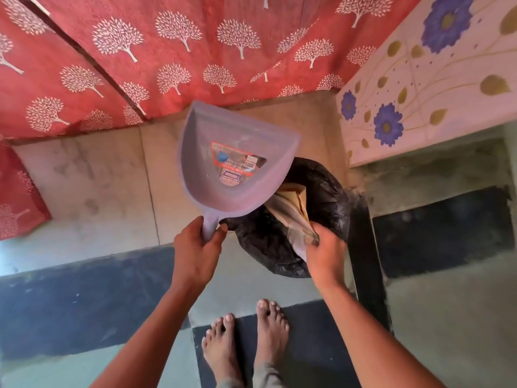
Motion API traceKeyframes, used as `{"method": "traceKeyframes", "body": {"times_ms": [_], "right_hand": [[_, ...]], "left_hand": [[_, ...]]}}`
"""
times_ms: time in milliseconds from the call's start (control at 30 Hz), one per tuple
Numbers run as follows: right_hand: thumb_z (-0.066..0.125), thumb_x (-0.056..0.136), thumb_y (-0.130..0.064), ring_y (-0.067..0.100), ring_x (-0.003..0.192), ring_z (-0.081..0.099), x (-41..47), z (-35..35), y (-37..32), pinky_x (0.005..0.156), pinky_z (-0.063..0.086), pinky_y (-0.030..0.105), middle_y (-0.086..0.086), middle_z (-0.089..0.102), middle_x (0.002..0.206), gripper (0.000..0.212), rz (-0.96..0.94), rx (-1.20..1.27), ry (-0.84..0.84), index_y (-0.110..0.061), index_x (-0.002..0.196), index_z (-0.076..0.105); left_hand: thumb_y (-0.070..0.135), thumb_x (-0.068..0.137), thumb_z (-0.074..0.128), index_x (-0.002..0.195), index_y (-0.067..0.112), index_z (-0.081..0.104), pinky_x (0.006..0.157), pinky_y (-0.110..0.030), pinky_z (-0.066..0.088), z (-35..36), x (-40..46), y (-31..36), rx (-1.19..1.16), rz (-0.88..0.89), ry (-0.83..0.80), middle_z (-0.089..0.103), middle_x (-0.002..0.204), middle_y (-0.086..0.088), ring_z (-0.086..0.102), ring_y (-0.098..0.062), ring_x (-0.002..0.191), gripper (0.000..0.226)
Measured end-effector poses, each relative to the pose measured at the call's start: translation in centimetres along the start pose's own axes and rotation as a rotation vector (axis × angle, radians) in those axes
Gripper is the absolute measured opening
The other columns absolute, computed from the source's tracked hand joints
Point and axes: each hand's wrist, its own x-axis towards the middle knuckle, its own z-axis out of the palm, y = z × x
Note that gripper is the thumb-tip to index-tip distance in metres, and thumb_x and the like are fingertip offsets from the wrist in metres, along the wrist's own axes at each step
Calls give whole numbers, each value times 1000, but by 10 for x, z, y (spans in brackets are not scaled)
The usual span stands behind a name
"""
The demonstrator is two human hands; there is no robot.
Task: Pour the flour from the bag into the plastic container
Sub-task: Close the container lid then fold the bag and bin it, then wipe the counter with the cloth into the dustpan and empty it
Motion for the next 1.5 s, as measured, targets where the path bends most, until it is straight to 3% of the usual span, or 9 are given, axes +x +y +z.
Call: {"method": "traceKeyframes", "body": {"times_ms": [200, 367, 567, 733, 833, 967, 1233, 1367, 1500], "right_hand": [[54, 94, -3, 19, 82, 48, 34, 19, -8, 78, 44, 27, 9, 63, 94, 27, 82, -88, -113, -14, 111, 72], [59, 89, -3, 23, 86, 56, 27, 11, -12, 78, 43, 27, 9, 70, 99, 30, 128, -9, -64, -18, 113, 70], [66, 90, 1, 14, 98, 66, -20, -65, -31, 92, 53, 31, -5, 68, 101, 30, 132, 288, 3, -12, 117, 70], [68, 88, 4, 4, 91, 72, -84, -162, -54, 92, 58, 29, -7, 76, 95, 29, 76, 445, 41, -22, 100, 73], [68, 89, 1, 5, 89, 73, -132, -227, -75, 91, 59, 32, -7, 77, 92, 22, 40, 499, 85, -18, 99, 76], [67, 89, -2, 6, 90, 72, -211, -316, -107, 91, 58, 32, -7, 77, 94, 20, -12, 556, 148, -16, 100, 76], [63, 86, 5, 14, 91, 72, -358, -449, -137, 91, 59, 35, 0, 76, 93, 21, -103, 682, 269, -10, 96, 73], [64, 88, 1, 13, 92, 72, -372, -497, -131, 89, 59, 33, 1, 76, 95, 20, -142, 720, 353, -10, 101, 73], [64, 91, -2, 8, 91, 70, -354, -547, -124, 82, 56, 22, -3, 75, 97, 21, -150, 662, 437, -11, 108, 73]], "left_hand": [[25, 92, 69, 70, 6, 55, 52, -34, 38, 11, 7, -4, 8, -6, 33, 62, 61, -10, 48, -23, 55, 32], [28, 91, 68, 69, 6, 52, 49, -33, 31, 8, -3, 2, 85, 26, 28, 53, 56, -2, 36, -15, 50, 35], [28, 93, 69, 66, 18, 46, 48, -30, 29, -23, -46, 55, 121, 101, -47, 49, 55, 5, 36, -10, 47, 36], [23, 94, 68, 66, 26, 43, 44, -20, 25, -68, -115, 137, 161, 203, -116, 46, 53, 11, 47, -5, 45, 37], [26, 94, 66, 65, 24, 41, 46, -29, 34, -100, -164, 188, 203, 268, -141, 46, 53, 9, 45, -14, 46, 39], [31, 93, 65, 74, 13, 51, 56, -45, 49, -143, -236, 234, 265, 364, -175, 62, 64, -8, 57, -40, 64, 29], [29, 92, 65, 76, 13, 50, 58, -36, 40, -198, -371, 286, 371, 441, -218, 59, 68, -7, 57, -39, 69, 27], [27, 91, 66, 82, 8, 57, 59, -38, 44, -202, -403, 291, 427, 474, -231, 69, 79, -16, 61, -42, 74, 23], [24, 91, 68, 79, 9, 56, 59, -38, 43, -192, -415, 300, 434, 461, -231, 71, 81, -18, 62, -44, 76, 23]]}}
